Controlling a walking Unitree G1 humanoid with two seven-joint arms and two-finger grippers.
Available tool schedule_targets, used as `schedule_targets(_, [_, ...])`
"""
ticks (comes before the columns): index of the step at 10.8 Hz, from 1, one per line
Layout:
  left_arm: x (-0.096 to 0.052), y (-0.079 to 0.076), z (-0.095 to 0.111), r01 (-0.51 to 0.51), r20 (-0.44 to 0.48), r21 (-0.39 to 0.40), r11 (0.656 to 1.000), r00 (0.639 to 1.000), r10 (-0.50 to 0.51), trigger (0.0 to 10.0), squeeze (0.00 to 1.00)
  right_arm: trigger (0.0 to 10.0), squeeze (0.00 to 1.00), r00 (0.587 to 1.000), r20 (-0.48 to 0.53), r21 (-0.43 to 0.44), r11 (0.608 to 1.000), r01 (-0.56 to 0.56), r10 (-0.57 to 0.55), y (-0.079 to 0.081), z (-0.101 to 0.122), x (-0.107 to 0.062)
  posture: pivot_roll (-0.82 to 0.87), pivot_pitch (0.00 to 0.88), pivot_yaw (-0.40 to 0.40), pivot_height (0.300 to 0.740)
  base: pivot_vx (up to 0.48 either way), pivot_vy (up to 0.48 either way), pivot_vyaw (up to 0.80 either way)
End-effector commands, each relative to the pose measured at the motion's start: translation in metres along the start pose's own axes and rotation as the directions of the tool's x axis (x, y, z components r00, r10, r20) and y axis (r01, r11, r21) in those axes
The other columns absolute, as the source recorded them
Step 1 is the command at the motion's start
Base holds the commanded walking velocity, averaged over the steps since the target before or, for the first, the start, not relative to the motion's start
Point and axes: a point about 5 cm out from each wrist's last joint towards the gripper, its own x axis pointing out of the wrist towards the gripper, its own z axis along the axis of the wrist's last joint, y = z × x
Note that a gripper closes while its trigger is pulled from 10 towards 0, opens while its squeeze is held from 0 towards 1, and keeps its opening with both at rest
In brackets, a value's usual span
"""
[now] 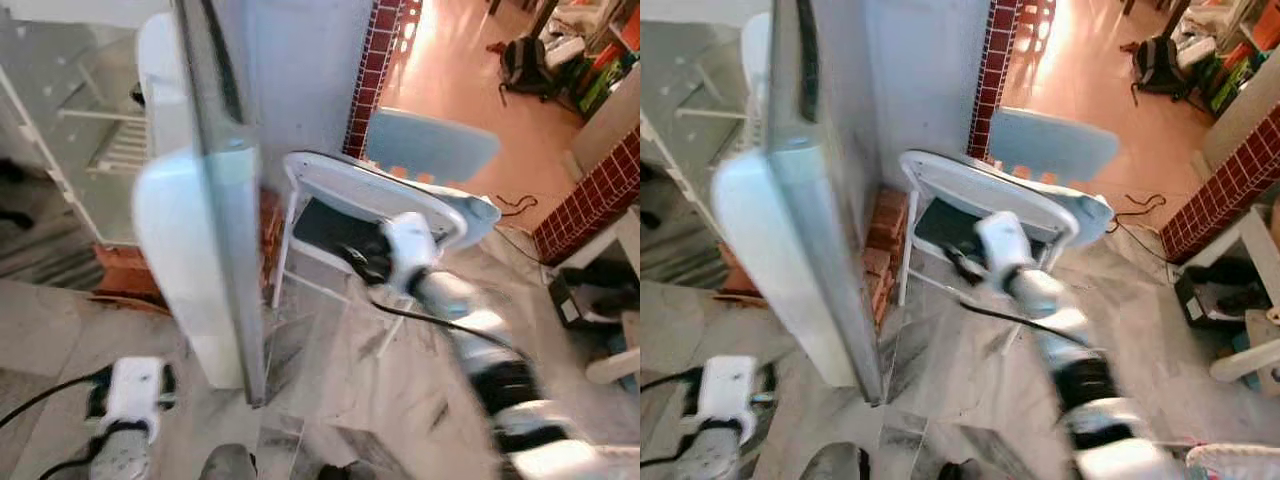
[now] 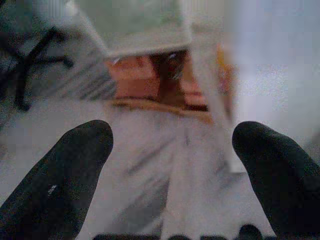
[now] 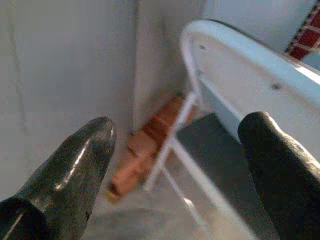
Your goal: Restocking fridge
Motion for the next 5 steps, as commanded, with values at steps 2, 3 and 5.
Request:
schedule_targets(2, [0.000,-0.013,-0.007,0.068,0.010,0.072,0.995,0.998,-0.069,10.0,0.00,10.0,0.00,0.891,0.350,0.291,0.870,-0.397,0.290,0.044,0.054,-0.009,0.23,0.084,-0.097,0.740,0.000,0.000,0.00])
schedule_targets(3, [0.002,-0.017,-0.011,0.086,0.000,0.074,0.994,0.996,-0.086,10.0,0.00,10.0,0.00,0.809,0.419,0.266,0.796,-0.543,0.412,0.062,0.066,-0.020,0.23,0.082,-0.097,0.740,0.000,0.000,0.00])
schedule_targets(5, [0.008,-0.022,-0.017,0.160,-0.011,0.107,0.981,0.987,-0.159,10.0,0.00,10.0,0.00,0.892,0.275,0.219,0.880,-0.422,0.359,0.053,0.035,-0.014,0.22,0.081,-0.098,0.740,0.000,0.000,0.00])
